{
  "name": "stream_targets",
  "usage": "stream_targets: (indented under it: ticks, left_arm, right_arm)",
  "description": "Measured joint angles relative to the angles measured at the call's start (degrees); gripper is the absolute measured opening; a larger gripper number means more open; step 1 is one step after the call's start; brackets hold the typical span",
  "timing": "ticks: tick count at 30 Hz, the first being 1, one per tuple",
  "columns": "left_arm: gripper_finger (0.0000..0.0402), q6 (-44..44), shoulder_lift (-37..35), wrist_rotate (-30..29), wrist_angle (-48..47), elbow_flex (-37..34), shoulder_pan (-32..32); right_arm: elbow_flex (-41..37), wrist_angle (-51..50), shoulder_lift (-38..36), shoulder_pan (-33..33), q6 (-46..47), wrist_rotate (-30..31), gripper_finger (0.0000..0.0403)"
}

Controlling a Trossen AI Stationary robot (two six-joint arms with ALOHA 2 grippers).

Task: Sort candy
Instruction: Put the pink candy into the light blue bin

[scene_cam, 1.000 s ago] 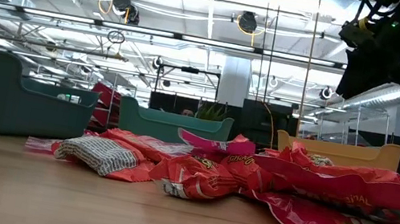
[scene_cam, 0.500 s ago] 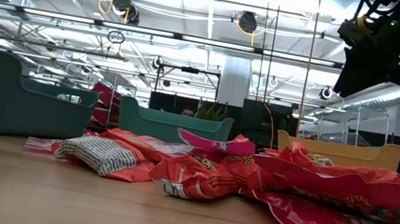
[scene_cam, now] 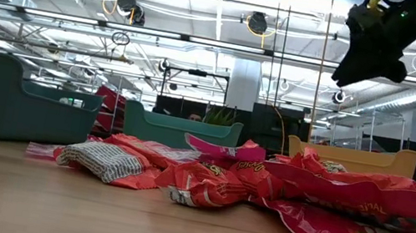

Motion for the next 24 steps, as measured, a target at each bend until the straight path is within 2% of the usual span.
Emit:
stream_targets:
  ticks: [6,13,19,24]
  left_arm:
    - [0.0098,0.0,0.02,0.0,-0.01,-0.01,0.01]
    - [0.0098,0.0,0.02,-0.02,-0.03,-0.01,-0.01]
    - [0.0098,0.0,0.02,-0.07,-0.05,-0.01,-0.01]
    - [0.0098,0.0,0.02,-0.15,-0.06,-0.01,0.01]
  right_arm:
    - [0.0,2.87,0.0,3.5,-2.98,-0.14,0.0092]
    - [0.0,5.13,0.41,6.11,-2.3,-0.32,0.0082]
    - [0.0,8.26,1.66,6.22,1.08,-1.38,0.0093]
    - [0.02,9.78,2.69,6.11,2.59,3.2,0.0124]
